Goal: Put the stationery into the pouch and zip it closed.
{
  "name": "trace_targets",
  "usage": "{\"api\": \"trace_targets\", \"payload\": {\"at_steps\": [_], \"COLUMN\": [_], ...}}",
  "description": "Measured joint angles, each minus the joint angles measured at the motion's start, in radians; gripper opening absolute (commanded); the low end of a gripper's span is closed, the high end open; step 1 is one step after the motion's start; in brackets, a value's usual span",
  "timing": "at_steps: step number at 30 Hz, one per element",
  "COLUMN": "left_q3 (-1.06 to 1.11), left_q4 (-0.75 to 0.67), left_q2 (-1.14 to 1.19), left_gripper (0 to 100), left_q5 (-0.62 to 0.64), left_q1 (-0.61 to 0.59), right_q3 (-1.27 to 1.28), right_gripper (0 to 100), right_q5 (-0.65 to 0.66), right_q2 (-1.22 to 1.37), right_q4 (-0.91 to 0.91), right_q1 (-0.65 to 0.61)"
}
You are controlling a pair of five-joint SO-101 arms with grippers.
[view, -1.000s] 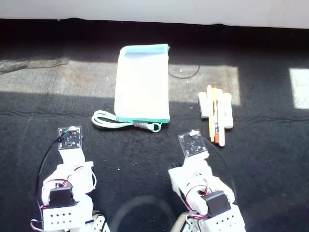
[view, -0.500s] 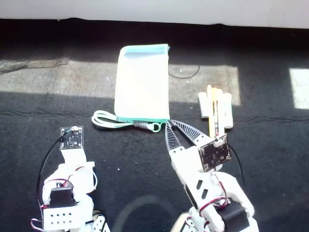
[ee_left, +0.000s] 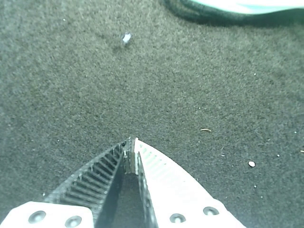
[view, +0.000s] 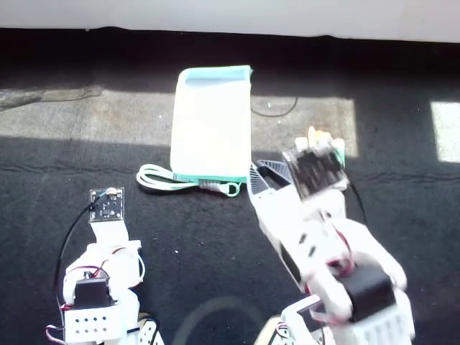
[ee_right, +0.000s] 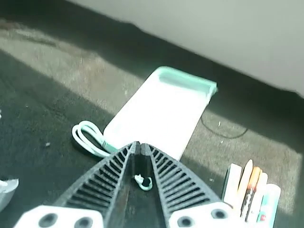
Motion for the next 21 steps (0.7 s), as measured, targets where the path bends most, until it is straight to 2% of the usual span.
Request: {"api": "trace_targets", "payload": {"at_steps": [9,14,16,21], "left_q3": [0.0,0.0,0.0,0.0], "left_q4": [0.0,0.0,0.0,0.0], "left_q2": [0.0,0.0,0.0,0.0], "left_gripper": [1,1,1,1], "left_q5": [0.0,0.0,0.0,0.0], "left_q1": [0.0,0.0,0.0,0.0], "right_q3": [0.025,0.005,-0.043,-0.235], "right_gripper": [1.5,15.2,18.7,19.0], "right_q5": [0.008,0.029,0.035,0.044], "right_q2": [0.516,0.709,0.772,0.947], "right_q4": [0.077,0.075,0.075,0.074], "right_q1": [-0.008,-0.041,-0.069,-0.207]}}
